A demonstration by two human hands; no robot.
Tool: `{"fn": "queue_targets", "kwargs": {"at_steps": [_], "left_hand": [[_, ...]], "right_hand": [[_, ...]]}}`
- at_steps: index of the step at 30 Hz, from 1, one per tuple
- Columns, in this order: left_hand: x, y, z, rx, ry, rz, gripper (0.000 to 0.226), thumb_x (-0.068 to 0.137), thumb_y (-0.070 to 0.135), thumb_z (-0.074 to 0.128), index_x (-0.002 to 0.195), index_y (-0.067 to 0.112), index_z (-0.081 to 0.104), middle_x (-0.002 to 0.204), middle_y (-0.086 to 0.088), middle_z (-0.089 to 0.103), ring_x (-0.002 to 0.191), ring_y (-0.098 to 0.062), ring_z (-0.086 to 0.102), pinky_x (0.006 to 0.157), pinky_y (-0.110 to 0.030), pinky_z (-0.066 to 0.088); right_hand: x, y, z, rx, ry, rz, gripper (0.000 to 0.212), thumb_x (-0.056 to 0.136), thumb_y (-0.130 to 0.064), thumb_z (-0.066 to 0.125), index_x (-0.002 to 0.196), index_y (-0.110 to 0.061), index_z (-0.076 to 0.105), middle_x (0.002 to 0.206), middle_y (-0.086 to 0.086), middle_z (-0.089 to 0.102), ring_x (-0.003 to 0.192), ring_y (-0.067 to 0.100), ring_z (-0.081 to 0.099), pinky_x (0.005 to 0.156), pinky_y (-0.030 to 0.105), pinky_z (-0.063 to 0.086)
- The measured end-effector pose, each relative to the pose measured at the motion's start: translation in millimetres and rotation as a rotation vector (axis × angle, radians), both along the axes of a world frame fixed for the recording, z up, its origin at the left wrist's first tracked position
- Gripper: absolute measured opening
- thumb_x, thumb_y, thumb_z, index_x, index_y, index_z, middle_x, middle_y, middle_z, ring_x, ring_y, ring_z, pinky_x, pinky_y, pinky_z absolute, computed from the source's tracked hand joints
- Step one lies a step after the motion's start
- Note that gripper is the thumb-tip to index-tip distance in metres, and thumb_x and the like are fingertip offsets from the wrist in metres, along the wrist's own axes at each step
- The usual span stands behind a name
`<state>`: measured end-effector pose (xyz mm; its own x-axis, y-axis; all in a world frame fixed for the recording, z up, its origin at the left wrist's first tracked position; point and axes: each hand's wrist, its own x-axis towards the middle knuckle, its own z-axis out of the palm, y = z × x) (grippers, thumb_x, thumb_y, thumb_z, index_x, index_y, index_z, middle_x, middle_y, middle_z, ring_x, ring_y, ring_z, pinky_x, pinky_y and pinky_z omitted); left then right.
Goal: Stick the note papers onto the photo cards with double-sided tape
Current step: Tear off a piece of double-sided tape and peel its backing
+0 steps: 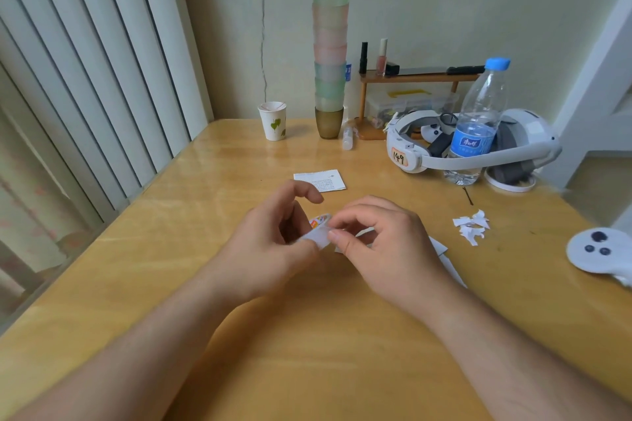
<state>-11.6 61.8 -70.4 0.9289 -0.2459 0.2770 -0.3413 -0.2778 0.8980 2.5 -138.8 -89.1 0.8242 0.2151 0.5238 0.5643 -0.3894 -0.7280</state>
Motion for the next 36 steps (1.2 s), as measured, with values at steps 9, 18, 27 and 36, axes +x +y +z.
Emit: {"fn": "queue_targets", "kwargs": {"at_steps": [9,18,27,36], "left_hand": [[-1.8,-5.6,3.8,-0.027,-0.036,0.086,0.01,0.079,0.024,0.075,0.079,0.018,0.067,0.056,0.009,0.056,0.053,-0.01,0.047,0.051,-0.021,0.042],[0.8,-0.8,1.2,0.047,-0.074,0.069,0.023,0.079,0.044,0.071,0.081,0.021,0.068,0.062,0.004,0.058,0.06,-0.014,0.048,0.056,-0.027,0.043],[-0.9,5.2,7.1,0.242,-0.135,0.033,0.013,0.094,0.014,0.075,0.084,0.022,0.075,0.076,-0.003,0.073,0.059,-0.003,0.05,0.06,-0.016,0.042],[1.0,3.7,4.1,0.237,-0.166,0.005,0.009,0.092,0.026,0.064,0.084,0.022,0.066,0.076,-0.002,0.067,0.066,-0.02,0.056,0.061,-0.032,0.047]], "right_hand": [[-7.9,3.9,7.4,-0.026,-0.082,-0.001,0.011,0.091,-0.014,0.078,0.088,-0.023,0.075,0.083,-0.014,0.066,0.078,0.016,0.066,0.066,0.029,0.054],[-9.1,4.8,9.7,0.036,0.043,-0.048,0.032,0.085,-0.018,0.082,0.113,-0.031,0.073,0.099,-0.015,0.069,0.082,0.009,0.071,0.07,0.027,0.061],[-3.2,1.7,6.1,-0.166,-0.242,-0.004,0.006,0.085,-0.013,0.078,0.082,-0.019,0.076,0.087,-0.012,0.067,0.068,0.012,0.065,0.061,0.035,0.057],[-3.9,2.7,6.7,-0.161,-0.23,0.064,0.008,0.093,-0.019,0.066,0.085,-0.019,0.07,0.09,-0.01,0.062,0.072,0.023,0.061,0.062,0.042,0.051]]}}
